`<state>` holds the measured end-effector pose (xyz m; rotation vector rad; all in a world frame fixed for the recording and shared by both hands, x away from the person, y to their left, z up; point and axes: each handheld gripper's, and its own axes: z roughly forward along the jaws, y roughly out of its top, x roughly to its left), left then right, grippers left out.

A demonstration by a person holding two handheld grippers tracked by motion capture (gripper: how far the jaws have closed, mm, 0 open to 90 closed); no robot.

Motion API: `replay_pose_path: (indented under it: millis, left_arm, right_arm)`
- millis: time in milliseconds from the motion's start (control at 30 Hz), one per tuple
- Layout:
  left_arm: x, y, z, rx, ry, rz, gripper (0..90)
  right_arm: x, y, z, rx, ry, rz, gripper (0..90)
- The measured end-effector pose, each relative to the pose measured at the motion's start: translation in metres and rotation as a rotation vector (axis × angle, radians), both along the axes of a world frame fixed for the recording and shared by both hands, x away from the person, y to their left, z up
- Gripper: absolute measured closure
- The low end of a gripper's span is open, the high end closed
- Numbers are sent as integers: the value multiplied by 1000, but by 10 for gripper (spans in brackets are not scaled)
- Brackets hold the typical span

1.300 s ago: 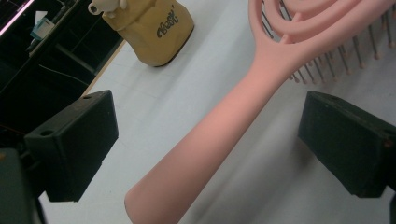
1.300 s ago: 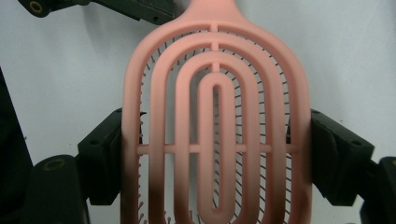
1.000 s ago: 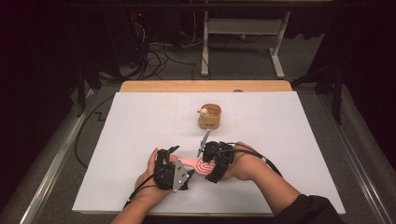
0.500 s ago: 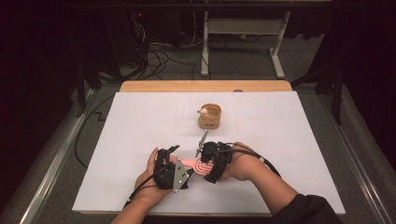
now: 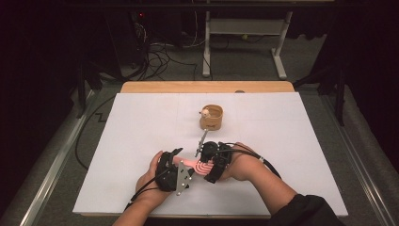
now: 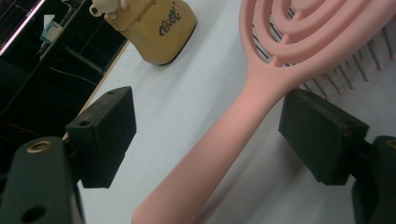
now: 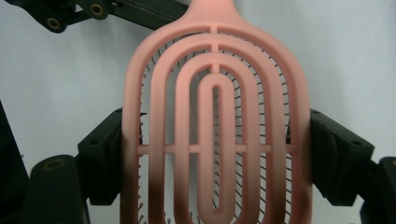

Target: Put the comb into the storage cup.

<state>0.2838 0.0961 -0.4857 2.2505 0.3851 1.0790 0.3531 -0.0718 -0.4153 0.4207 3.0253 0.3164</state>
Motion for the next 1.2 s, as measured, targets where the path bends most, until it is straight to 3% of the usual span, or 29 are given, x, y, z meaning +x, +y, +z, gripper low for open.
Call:
replay_pose_path:
  millis: [133,300,533,767,867,933,967,1000,1200]
  left_arm:
    - [0,-1,-1,12,1,3,252]
    - [-3,-6,-2,57,-4,12,356]
    - [-6,-13,-4,108,-29,19,427]
    - [-7,-16,-6,113,-37,24,476]
    - [-7,-17,-5,146,-39,14,496]
    - [-7,-18,-5,148,-46,10,516]
    - [-8,-19,-6,129,-48,12,523]
    - [-8,-19,-6,141,-42,12,523]
    - [-10,-20,-5,151,-73,21,556]
  right_arm:
    - [0,2,1,3,-3,0,207]
    - [0,3,1,5,-4,0,208]
    - [0,6,3,-1,-3,-12,208]
    - [1,8,5,3,-9,-13,207]
    - [1,8,4,-1,-9,-15,207]
    - [0,9,6,-7,-9,-9,207]
    - [0,9,10,-4,-12,-10,207]
    - [0,9,10,-4,-12,-10,207]
    - [-2,10,14,4,-31,-5,207]
